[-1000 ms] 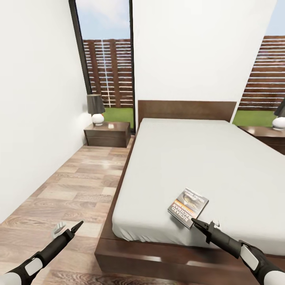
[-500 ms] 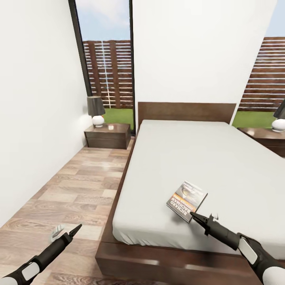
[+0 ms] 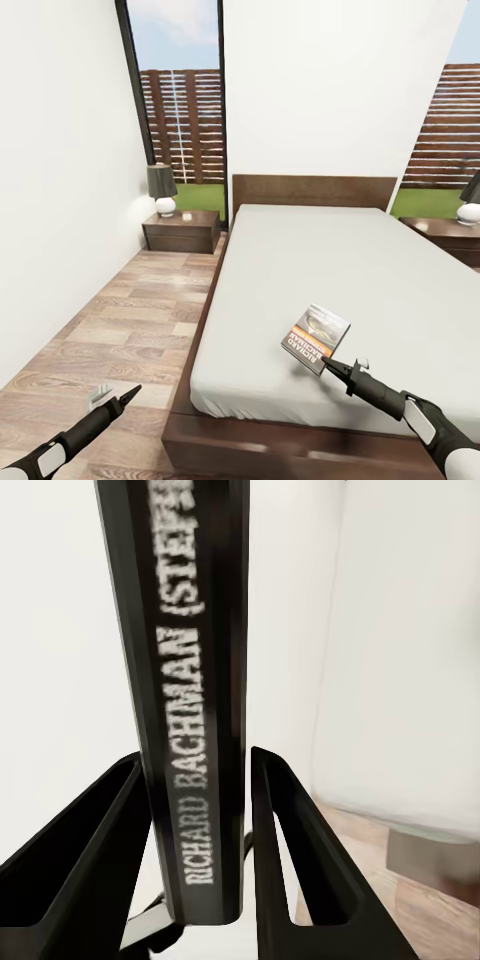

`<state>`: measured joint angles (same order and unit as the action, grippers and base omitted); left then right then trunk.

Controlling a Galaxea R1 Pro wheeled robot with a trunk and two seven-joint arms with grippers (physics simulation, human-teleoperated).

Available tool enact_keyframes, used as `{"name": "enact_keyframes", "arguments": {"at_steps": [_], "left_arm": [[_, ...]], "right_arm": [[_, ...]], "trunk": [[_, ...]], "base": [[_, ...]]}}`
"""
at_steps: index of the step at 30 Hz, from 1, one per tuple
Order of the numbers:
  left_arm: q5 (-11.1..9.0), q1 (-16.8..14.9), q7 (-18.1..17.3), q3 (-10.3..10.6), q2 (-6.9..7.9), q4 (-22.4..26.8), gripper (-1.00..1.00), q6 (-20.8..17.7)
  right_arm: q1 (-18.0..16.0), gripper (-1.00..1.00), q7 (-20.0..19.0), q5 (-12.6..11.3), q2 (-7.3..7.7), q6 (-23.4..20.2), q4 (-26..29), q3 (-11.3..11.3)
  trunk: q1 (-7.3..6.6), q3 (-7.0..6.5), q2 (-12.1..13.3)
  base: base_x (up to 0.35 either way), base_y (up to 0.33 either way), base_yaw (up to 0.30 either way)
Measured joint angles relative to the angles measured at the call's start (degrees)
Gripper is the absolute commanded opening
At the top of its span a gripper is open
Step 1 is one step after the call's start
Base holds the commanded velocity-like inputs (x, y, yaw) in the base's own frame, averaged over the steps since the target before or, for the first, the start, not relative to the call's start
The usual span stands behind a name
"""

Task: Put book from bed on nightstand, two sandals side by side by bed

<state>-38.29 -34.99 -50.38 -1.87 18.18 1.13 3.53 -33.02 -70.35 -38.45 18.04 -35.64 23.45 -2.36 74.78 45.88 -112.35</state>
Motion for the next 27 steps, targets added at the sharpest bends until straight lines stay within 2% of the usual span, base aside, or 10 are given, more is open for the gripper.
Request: {"name": "enact_keyframes", "arguments": {"at_steps": [6,10,13,16,19,22,26,27], "left_arm": [[0.02,0.0,-0.01,-0.01,0.98,0.0,1.0,0.05],[0.11,0.01,-0.02,0.0,1.14,0.0,1.0,0.05],[0.88,0.04,-0.01,0.04,1.15,0.06,1.0,0.11],[3.33,0.05,-0.05,0.04,1.15,0.08,1.0,0.13],[6.79,0.02,-0.03,0.06,1.15,0.08,1.0,0.17],[8.85,0.04,0.03,0.07,1.15,0.09,1.0,0.25],[12.04,1.04,0.05,0.15,1.22,0.01,1.0,0.5],[15.2,1.84,0.04,0.28,1.23,0.02,1.0,0.78]], "right_arm": [[-0.01,-1.0,-0.06,0.0,0.12,-0.07,1.23,0.06],[-0.01,-1.0,-0.02,0.3,0.14,-0.41,4.5,0.15],[0.0,-1.0,-0.01,3.23,0.16,-0.88,7.65,0.14],[0.01,-1.0,-0.01,9.18,0.14,-1.53,10.36,0.14],[0.02,-1.0,0.0,16.01,0.12,-1.76,11.39,0.17],[0.0,-1.0,0.0,18.01,0.13,-1.87,11.64,0.08],[0.0,-1.0,0.01,18.64,0.08,-1.85,11.69,0.1],[0.0,-1.0,0.05,18.79,0.06,-1.82,11.56,0.13]], "trunk": [[-1.32,-1.08,2.41],[-2.2,-1.8,4.01],[-2.86,-2.33,5.21],[-3.52,-2.87,6.42],[-4.17,-3.41,7.62],[-4.83,-3.95,8.83],[-5.71,-4.67,10.43],[-5.93,-4.84,10.83]], "base": [[0.0,0.0,0.0],[0.0,0.0,0.0],[0.0,0.0,0.0],[0.0,0.0,0.0],[0.0,0.0,0.0],[0.0,0.0,0.0],[0.0,0.0,0.0],[0.0,0.0,0.0]]}}
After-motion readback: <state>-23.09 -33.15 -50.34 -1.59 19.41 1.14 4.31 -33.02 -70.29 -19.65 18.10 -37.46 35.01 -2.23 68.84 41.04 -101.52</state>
